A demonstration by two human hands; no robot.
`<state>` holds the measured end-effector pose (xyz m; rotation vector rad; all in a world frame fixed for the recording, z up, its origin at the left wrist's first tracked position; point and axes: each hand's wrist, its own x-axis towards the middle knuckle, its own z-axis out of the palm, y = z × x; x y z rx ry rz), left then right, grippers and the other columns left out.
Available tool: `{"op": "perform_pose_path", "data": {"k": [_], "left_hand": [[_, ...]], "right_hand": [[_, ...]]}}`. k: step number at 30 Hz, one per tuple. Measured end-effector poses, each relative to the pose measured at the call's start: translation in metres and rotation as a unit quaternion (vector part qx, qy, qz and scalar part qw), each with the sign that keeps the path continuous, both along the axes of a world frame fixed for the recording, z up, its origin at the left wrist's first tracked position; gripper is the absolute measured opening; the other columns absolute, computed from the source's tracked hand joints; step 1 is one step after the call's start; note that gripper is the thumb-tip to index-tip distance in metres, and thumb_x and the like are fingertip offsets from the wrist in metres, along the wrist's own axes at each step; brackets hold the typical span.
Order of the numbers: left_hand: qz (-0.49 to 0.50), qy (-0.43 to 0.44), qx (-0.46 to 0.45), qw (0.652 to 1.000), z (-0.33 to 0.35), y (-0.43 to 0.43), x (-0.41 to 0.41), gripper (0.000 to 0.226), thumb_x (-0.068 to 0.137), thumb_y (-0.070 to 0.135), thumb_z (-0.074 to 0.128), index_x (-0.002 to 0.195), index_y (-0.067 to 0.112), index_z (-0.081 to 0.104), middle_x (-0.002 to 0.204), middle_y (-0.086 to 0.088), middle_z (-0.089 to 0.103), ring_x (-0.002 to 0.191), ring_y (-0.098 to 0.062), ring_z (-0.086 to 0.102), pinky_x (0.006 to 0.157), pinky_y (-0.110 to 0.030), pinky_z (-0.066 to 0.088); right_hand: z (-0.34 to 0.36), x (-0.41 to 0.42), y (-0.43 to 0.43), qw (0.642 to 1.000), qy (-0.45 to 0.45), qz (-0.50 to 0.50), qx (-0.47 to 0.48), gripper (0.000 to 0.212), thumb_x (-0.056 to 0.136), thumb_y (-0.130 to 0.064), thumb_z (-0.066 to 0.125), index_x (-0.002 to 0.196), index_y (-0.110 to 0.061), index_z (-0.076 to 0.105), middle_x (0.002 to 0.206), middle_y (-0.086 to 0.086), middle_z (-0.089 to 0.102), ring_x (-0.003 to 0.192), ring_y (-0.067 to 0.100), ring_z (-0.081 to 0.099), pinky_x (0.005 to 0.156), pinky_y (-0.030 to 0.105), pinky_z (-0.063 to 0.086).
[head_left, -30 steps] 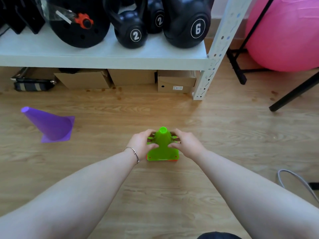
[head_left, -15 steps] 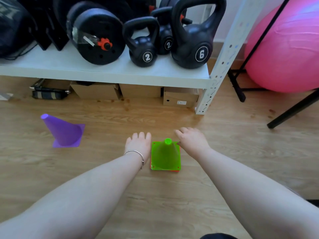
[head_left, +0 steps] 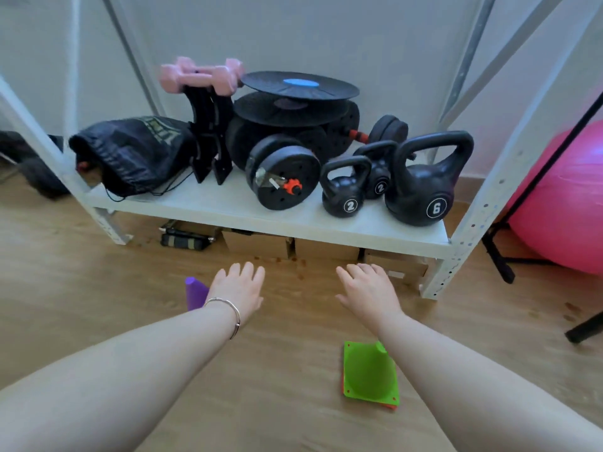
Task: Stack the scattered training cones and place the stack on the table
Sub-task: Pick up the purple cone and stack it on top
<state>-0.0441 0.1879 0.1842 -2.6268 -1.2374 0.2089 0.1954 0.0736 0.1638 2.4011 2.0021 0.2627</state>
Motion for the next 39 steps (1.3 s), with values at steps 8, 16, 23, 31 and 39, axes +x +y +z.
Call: {"op": "perform_pose_path", "data": {"k": [8, 16, 23, 31, 39], "left_hand": [[0.112, -0.037, 0.023, 0.993, 0.020, 0.059, -0.123, 0.064, 0.087, 0.047, 0.048, 0.140, 0.017, 0.028, 0.128, -0.005, 0.046, 0.117, -0.026, 0.046, 0.090, -0.038, 0.042], [0.189, -0.017, -0.046, 0.981, -0.055, 0.103, -0.194, 0.061, 0.078, 0.046, 0.062, 0.130, 0.019, 0.047, 0.121, -0.007, 0.055, 0.106, -0.029, 0.054, 0.082, -0.039, 0.046], [0.190, -0.027, -0.118, 0.974, -0.137, 0.141, -0.203, 0.062, 0.075, 0.047, 0.066, 0.128, 0.020, 0.048, 0.117, -0.005, 0.056, 0.104, -0.027, 0.056, 0.081, -0.038, 0.049], [0.152, -0.051, -0.185, 0.970, -0.203, 0.182, -0.200, 0.064, 0.089, 0.043, 0.051, 0.143, 0.022, 0.024, 0.135, -0.006, 0.043, 0.122, -0.028, 0.045, 0.093, -0.041, 0.042], [0.122, -0.117, -0.278, 0.946, -0.218, 0.195, -0.198, 0.055, 0.091, 0.032, 0.049, 0.140, 0.024, 0.028, 0.131, -0.006, 0.049, 0.114, -0.033, 0.053, 0.089, -0.043, 0.044]], "right_hand": [[0.019, -0.107, 0.082, 0.997, 0.021, 0.076, 0.011, 0.060, 0.071, -0.050, 0.072, 0.121, -0.017, 0.062, 0.103, 0.003, 0.070, 0.101, 0.028, 0.065, 0.092, 0.042, 0.049], [-0.030, -0.180, 0.156, 0.990, 0.046, 0.120, -0.050, 0.056, 0.082, -0.046, 0.064, 0.127, -0.015, 0.054, 0.110, 0.006, 0.065, 0.108, 0.031, 0.060, 0.093, 0.041, 0.047], [-0.089, -0.205, 0.208, 0.985, 0.060, 0.106, -0.122, 0.053, 0.089, -0.045, 0.057, 0.133, -0.019, 0.045, 0.123, 0.003, 0.058, 0.112, 0.029, 0.055, 0.095, 0.039, 0.041], [-0.150, -0.232, 0.247, 0.965, 0.144, 0.050, -0.215, 0.055, 0.086, -0.048, 0.059, 0.135, -0.027, 0.044, 0.128, 0.004, 0.057, 0.114, 0.031, 0.056, 0.093, 0.042, 0.044], [-0.167, -0.247, 0.258, 0.903, 0.370, -0.032, -0.214, 0.058, 0.076, -0.032, 0.075, 0.130, -0.025, 0.053, 0.120, 0.000, 0.066, 0.110, 0.022, 0.062, 0.091, 0.033, 0.049]]}}
